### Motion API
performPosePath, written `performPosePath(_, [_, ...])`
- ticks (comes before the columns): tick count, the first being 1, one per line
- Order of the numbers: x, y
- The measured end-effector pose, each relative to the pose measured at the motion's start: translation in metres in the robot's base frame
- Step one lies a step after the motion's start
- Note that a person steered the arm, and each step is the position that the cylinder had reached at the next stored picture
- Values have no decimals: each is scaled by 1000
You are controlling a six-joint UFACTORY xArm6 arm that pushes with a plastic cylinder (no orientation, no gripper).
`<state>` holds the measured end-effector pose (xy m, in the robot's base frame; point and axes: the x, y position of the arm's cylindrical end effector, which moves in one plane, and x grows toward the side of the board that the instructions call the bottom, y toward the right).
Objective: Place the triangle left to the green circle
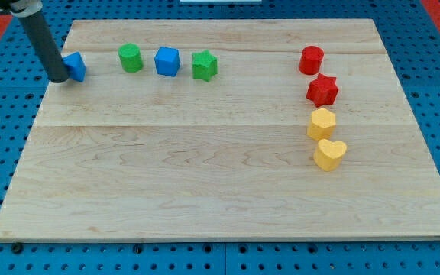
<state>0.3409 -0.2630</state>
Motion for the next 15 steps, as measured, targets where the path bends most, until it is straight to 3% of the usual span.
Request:
performPosePath(3, [-14, 55])
performPosePath(4, [-5, 71])
performPosePath(6, [42, 161])
performPosePath(8, [41, 194])
performPosePath(9, [32, 278])
performPosePath(11, [-12, 298])
performPosePath(12, [-50, 289])
performPosePath(13, [-97, 240])
performPosePath(14, [-106, 162])
performPosePath(15, [-106, 141])
